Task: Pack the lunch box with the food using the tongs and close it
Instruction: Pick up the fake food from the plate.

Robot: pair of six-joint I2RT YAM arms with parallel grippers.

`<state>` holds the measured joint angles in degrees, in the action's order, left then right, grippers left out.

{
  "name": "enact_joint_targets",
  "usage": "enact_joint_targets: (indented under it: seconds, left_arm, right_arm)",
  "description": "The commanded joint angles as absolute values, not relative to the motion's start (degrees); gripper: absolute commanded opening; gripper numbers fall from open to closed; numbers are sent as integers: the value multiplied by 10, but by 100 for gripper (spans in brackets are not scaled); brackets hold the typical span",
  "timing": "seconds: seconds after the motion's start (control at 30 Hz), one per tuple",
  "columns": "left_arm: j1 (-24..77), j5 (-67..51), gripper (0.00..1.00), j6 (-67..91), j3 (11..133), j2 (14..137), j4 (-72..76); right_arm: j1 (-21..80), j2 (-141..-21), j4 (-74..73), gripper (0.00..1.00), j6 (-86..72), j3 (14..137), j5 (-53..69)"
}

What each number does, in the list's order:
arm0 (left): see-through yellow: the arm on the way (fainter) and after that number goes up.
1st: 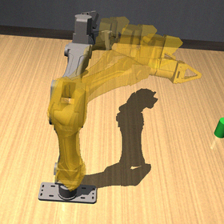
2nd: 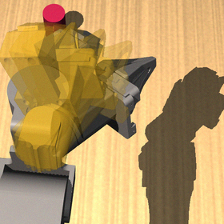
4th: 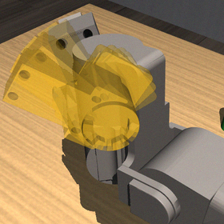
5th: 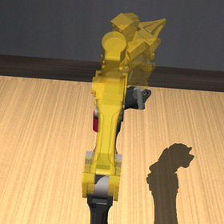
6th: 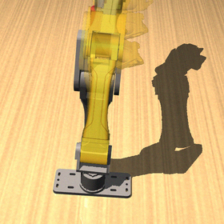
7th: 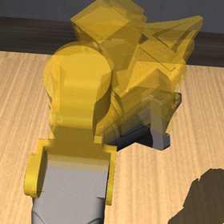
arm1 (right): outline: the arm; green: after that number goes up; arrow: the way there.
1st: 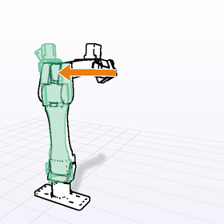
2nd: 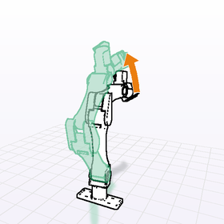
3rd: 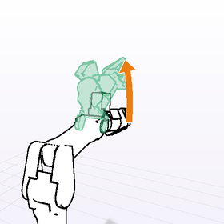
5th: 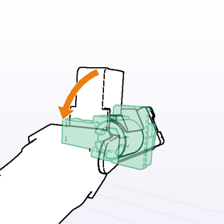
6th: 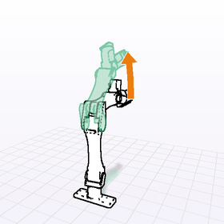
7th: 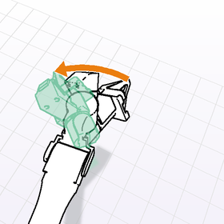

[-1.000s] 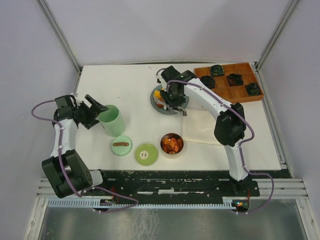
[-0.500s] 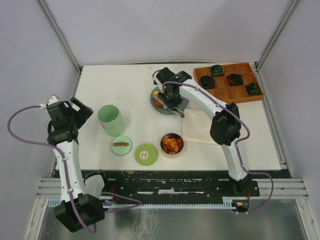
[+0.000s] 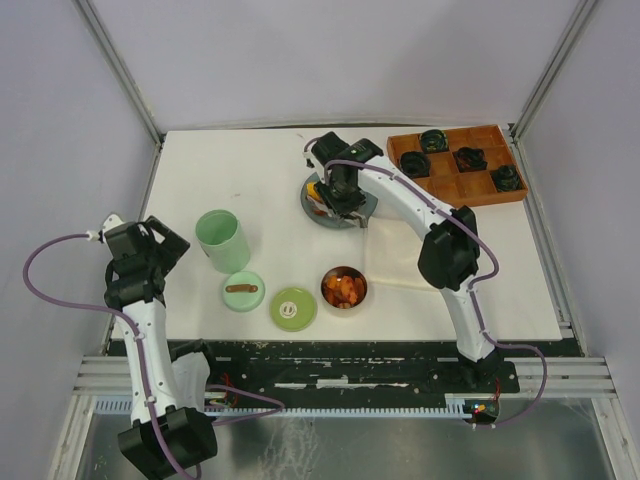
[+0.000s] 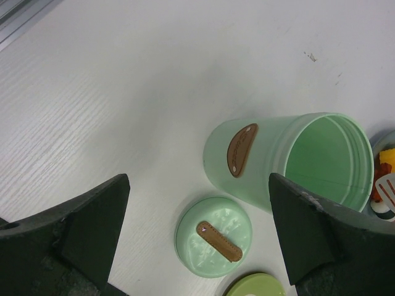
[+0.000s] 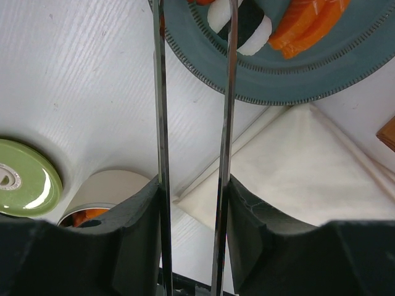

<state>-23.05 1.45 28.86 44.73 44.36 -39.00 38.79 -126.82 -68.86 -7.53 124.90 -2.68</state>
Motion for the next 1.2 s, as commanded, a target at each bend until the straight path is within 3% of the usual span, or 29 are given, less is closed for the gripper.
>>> enact_joint_targets:
  seconds: [0.0, 1.17]
  left_arm:
    - [-232, 16, 100, 293, 447, 438, -372]
    - [-231, 0, 100, 292, 439, 438, -359]
  right_arm:
    - [390, -1283, -712, 48, -66, 1279, -32]
    - [379, -1317, -766, 46, -81, 1343, 5]
